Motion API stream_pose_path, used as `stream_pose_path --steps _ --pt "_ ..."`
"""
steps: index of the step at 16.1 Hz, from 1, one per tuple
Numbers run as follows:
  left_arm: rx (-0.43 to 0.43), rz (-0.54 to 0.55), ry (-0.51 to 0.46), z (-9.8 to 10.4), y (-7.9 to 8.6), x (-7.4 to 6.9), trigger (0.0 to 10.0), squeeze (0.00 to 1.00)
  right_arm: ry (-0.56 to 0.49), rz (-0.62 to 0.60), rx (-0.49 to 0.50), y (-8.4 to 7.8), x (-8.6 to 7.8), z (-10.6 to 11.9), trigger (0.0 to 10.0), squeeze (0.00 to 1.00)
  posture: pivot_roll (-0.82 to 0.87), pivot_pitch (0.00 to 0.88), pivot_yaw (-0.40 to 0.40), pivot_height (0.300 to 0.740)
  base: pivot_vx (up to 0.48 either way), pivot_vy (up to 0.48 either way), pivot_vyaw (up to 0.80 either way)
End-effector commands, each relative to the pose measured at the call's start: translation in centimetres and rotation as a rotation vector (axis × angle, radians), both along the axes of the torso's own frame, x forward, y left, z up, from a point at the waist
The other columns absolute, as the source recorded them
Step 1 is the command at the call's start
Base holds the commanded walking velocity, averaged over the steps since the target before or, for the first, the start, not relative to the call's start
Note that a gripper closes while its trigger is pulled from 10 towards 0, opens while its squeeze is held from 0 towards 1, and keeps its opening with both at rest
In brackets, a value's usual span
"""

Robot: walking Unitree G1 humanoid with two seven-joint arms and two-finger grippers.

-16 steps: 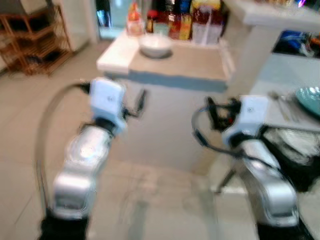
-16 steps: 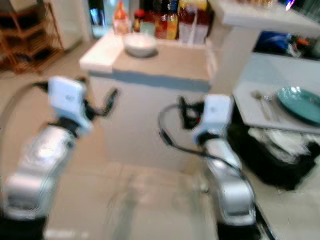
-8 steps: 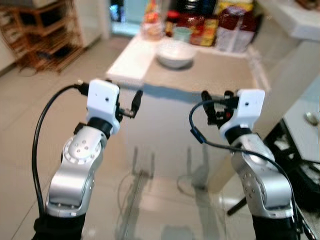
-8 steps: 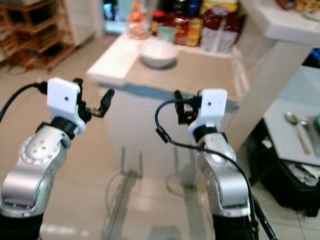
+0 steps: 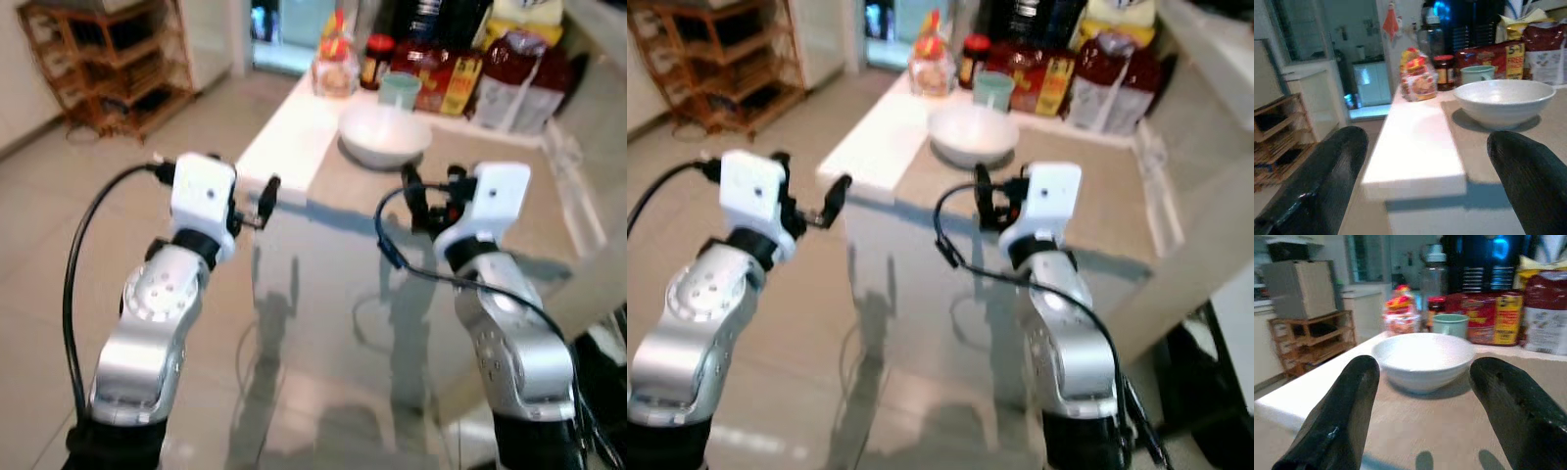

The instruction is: Setting the table

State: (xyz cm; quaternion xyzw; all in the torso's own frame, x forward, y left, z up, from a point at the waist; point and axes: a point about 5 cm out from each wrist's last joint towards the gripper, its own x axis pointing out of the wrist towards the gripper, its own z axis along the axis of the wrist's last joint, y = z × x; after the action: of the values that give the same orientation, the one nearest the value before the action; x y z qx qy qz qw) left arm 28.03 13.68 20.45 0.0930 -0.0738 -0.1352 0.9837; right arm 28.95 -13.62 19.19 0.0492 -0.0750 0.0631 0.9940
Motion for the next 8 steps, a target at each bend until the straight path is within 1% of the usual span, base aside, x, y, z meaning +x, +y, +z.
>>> stream_pose_path --steps 1,2,3,4,5,6,7,8 --pt "0.001 -0.038 -0.007 0.2 -0.9 0.0 10.0 0.00 -0.026 -0.043 0.002 -1.2 0.0 0.7 10.0 0.00 0.10 0.000 -0.063 0.740 0.480 0.000 0.00" --pt "0.004 -0.036 -0.007 0.2 -0.9 0.0 10.0 0.00 -0.022 -0.054 0.018 -1.3 0.0 0.8 10.0 0.00 0.10 0.000 -0.062 0.740 0.480 0.000 0.00" --pt "0.007 -0.034 -0.008 0.3 -0.9 0.0 10.0 0.00 -0.010 -0.074 0.059 -1.5 0.2 0.8 10.0 0.00 0.10 0.000 -0.062 0.740 0.480 0.000 0.00" --pt "0.008 -0.031 -0.006 0.3 -0.8 0.0 10.0 0.00 -0.014 -0.062 0.087 -1.5 0.3 0.9 10.0 0.61 0.10 0.000 -0.062 0.740 0.405 0.000 0.00" --pt "-0.005 -0.031 -0.011 0.3 -0.8 0.1 10.0 0.00 -0.012 -0.062 0.102 -1.5 0.4 1.0 10.0 1.00 0.10 0.000 -0.061 0.740 0.000 0.000 0.00" --pt "0.000 -0.032 -0.010 0.4 -0.7 0.1 10.0 0.00 0.002 -0.054 0.153 -1.6 0.9 1.1 10.0 1.00 0.10 0.000 -0.058 0.740 0.000 0.000 0.00" --pt "0.007 -0.074 -0.025 0.6 -1.1 0.0 10.0 0.00 0.039 -0.073 0.185 -2.0 2.2 1.3 10.0 1.00 0.10 0.000 -0.056 0.740 0.000 0.000 0.00" --pt "0.013 -0.133 -0.044 1.0 -1.7 -0.2 10.0 0.00 0.078 -0.096 0.195 -2.3 3.6 1.4 10.0 1.00 0.10 0.000 -0.054 0.740 0.000 0.000 0.00"
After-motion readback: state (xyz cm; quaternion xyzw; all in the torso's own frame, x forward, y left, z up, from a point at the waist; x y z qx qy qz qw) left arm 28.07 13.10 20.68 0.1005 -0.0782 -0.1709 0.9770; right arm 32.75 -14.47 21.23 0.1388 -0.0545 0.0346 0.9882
